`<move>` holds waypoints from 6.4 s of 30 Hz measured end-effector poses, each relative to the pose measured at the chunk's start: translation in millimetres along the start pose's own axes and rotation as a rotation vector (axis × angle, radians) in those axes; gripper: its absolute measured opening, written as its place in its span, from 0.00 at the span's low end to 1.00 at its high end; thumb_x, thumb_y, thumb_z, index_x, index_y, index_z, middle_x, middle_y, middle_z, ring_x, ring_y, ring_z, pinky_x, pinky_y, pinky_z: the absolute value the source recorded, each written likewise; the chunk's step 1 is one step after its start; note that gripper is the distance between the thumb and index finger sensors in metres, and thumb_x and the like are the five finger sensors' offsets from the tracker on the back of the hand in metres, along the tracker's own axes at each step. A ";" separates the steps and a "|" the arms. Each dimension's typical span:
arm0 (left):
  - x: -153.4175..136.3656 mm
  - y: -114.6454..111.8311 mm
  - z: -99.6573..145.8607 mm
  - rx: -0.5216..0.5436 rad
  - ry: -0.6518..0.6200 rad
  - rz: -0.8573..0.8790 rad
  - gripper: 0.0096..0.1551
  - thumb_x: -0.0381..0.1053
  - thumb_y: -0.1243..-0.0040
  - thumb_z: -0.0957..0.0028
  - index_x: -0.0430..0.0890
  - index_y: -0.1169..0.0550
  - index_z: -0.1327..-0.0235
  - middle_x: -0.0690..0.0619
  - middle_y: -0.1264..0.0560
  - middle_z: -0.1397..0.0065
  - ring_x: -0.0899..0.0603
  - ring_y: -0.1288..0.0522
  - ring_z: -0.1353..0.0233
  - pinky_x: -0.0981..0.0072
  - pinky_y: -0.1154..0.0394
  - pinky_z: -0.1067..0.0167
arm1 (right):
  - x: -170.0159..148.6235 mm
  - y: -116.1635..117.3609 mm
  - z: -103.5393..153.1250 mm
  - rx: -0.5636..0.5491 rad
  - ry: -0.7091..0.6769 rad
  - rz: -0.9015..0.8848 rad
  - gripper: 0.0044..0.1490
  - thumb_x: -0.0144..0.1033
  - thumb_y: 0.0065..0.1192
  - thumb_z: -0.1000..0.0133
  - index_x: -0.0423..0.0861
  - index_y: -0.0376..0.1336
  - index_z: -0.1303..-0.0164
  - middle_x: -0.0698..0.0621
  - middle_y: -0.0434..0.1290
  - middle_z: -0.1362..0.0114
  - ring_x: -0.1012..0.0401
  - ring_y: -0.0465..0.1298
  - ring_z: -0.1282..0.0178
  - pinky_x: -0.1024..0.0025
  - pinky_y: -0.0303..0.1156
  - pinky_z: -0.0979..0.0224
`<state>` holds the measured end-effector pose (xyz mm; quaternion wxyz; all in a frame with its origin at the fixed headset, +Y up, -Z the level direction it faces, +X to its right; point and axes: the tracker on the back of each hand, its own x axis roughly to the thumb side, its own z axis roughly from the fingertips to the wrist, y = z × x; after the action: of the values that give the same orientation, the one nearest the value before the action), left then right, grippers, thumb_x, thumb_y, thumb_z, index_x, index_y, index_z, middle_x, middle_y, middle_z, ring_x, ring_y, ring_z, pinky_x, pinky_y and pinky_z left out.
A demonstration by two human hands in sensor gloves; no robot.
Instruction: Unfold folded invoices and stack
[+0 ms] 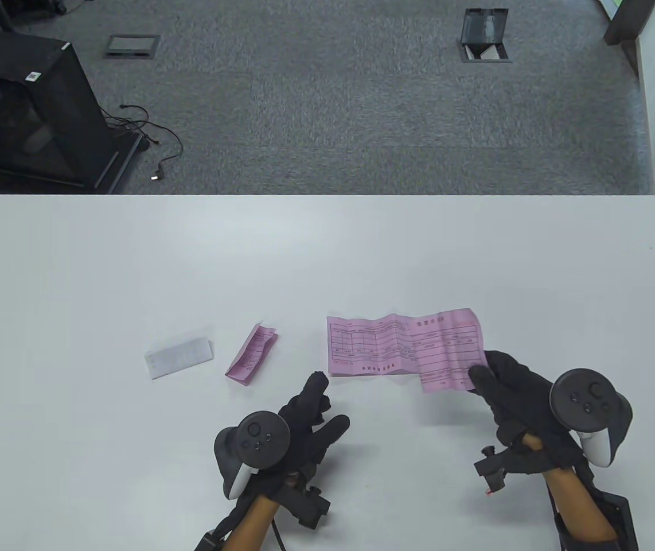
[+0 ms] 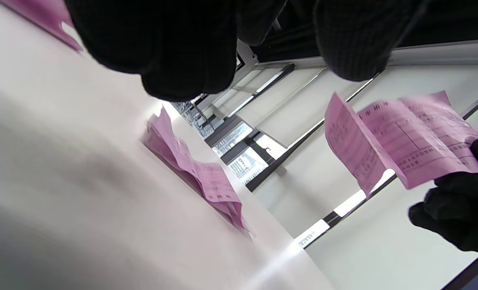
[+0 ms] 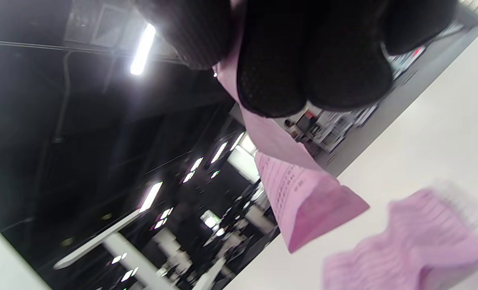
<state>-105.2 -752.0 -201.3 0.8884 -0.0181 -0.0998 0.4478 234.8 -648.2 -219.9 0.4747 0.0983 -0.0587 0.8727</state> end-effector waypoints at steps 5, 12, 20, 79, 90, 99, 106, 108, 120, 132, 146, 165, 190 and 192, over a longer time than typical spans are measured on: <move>-14.8 -4.7 -7.5 -0.212 -0.005 0.331 0.65 0.68 0.36 0.52 0.46 0.59 0.18 0.31 0.52 0.14 0.24 0.44 0.22 0.35 0.37 0.31 | -11.1 48.2 -1.8 0.163 -0.026 -0.197 0.23 0.45 0.58 0.45 0.51 0.68 0.42 0.49 0.80 0.47 0.50 0.80 0.48 0.43 0.65 0.31; -26.2 -14.2 -12.4 -0.346 -0.065 0.698 0.71 0.65 0.31 0.52 0.56 0.71 0.24 0.35 0.53 0.12 0.22 0.49 0.19 0.31 0.41 0.28 | -35.2 81.6 1.5 0.245 0.052 -0.317 0.22 0.45 0.59 0.45 0.53 0.68 0.41 0.48 0.79 0.45 0.48 0.79 0.46 0.40 0.63 0.30; -24.8 -21.1 -12.3 -0.146 0.056 0.750 0.60 0.51 0.29 0.48 0.51 0.58 0.20 0.48 0.25 0.32 0.39 0.25 0.33 0.44 0.27 0.36 | -48.5 83.2 3.1 0.224 0.095 -0.294 0.23 0.45 0.58 0.45 0.53 0.67 0.41 0.48 0.79 0.45 0.48 0.79 0.45 0.40 0.63 0.30; 5.8 -42.9 -15.0 -0.345 0.242 -0.784 0.40 0.64 0.38 0.49 0.66 0.38 0.22 0.37 0.52 0.12 0.29 0.51 0.19 0.41 0.41 0.28 | 1.4 142.6 17.3 0.394 -0.116 0.884 0.34 0.54 0.56 0.45 0.58 0.58 0.27 0.39 0.63 0.24 0.39 0.63 0.28 0.29 0.51 0.26; 5.8 -43.1 -14.2 -0.363 0.252 -0.788 0.41 0.64 0.40 0.48 0.65 0.40 0.20 0.38 0.54 0.12 0.30 0.53 0.19 0.42 0.43 0.27 | -5.5 191.2 8.1 0.487 -0.117 0.951 0.37 0.55 0.57 0.46 0.62 0.54 0.25 0.38 0.59 0.22 0.38 0.60 0.26 0.29 0.50 0.26; 5.3 -43.6 -14.1 -0.367 0.257 -0.789 0.41 0.65 0.41 0.48 0.66 0.41 0.20 0.38 0.55 0.12 0.31 0.54 0.19 0.42 0.43 0.27 | -16.8 194.9 9.3 0.492 -0.094 0.993 0.37 0.55 0.56 0.46 0.61 0.54 0.24 0.38 0.59 0.22 0.38 0.61 0.26 0.30 0.51 0.26; 4.2 -43.5 -13.9 -0.371 0.262 -0.787 0.41 0.65 0.41 0.48 0.67 0.42 0.20 0.39 0.55 0.12 0.31 0.54 0.18 0.43 0.44 0.27 | -25.0 179.7 8.1 0.504 -0.045 1.027 0.37 0.54 0.56 0.46 0.62 0.54 0.24 0.39 0.59 0.22 0.38 0.61 0.26 0.30 0.51 0.26; 4.0 -43.5 -13.9 -0.372 0.262 -0.789 0.41 0.66 0.42 0.48 0.67 0.42 0.20 0.39 0.55 0.12 0.31 0.54 0.18 0.43 0.44 0.27 | -29.0 172.7 8.9 0.499 -0.030 1.039 0.38 0.54 0.56 0.46 0.62 0.53 0.24 0.39 0.59 0.22 0.39 0.61 0.26 0.30 0.51 0.26; 2.9 -43.4 -14.3 -0.374 0.265 -0.788 0.42 0.66 0.42 0.48 0.67 0.43 0.20 0.39 0.56 0.12 0.32 0.54 0.18 0.43 0.44 0.27 | -56.9 128.5 12.4 0.457 0.068 1.064 0.38 0.54 0.56 0.46 0.61 0.54 0.24 0.39 0.60 0.23 0.39 0.62 0.27 0.30 0.52 0.26; 1.6 -42.4 -14.8 -0.380 0.277 -0.779 0.42 0.67 0.42 0.49 0.68 0.44 0.20 0.41 0.57 0.12 0.33 0.56 0.18 0.45 0.45 0.26 | -72.4 103.4 16.3 0.433 0.128 1.070 0.38 0.54 0.56 0.46 0.61 0.54 0.24 0.39 0.60 0.23 0.39 0.63 0.27 0.30 0.52 0.26; 1.6 -42.3 -14.9 -0.380 0.277 -0.780 0.43 0.67 0.42 0.48 0.67 0.44 0.20 0.40 0.57 0.12 0.32 0.56 0.18 0.44 0.45 0.26 | -43.0 110.1 20.0 0.291 0.018 0.986 0.36 0.54 0.56 0.46 0.59 0.56 0.25 0.38 0.61 0.23 0.39 0.63 0.28 0.31 0.52 0.26; 1.8 -43.2 -15.0 -0.387 0.273 -0.785 0.43 0.66 0.43 0.48 0.67 0.45 0.20 0.40 0.57 0.12 0.32 0.56 0.18 0.44 0.45 0.26 | -9.6 198.7 13.8 0.474 -0.084 0.978 0.36 0.55 0.55 0.46 0.60 0.56 0.25 0.38 0.60 0.22 0.38 0.61 0.27 0.30 0.51 0.26; 1.3 -43.3 -14.9 -0.390 0.275 -0.785 0.43 0.67 0.43 0.48 0.67 0.45 0.20 0.41 0.58 0.12 0.33 0.56 0.18 0.44 0.45 0.26 | -33.7 171.6 11.8 0.445 -0.021 1.030 0.36 0.54 0.56 0.46 0.61 0.55 0.25 0.39 0.60 0.23 0.39 0.62 0.27 0.31 0.52 0.26; 1.2 -43.3 -14.8 -0.390 0.275 -0.785 0.43 0.67 0.43 0.48 0.67 0.45 0.20 0.41 0.58 0.12 0.33 0.56 0.18 0.44 0.45 0.26 | -37.8 165.7 12.5 0.436 -0.013 1.031 0.36 0.54 0.56 0.46 0.61 0.55 0.26 0.39 0.60 0.23 0.39 0.62 0.27 0.31 0.52 0.26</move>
<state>-67.3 -776.1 -210.3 0.9758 -0.2049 -0.0628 0.0435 117.1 -771.3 -217.9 -0.0450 0.1581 0.0800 0.9831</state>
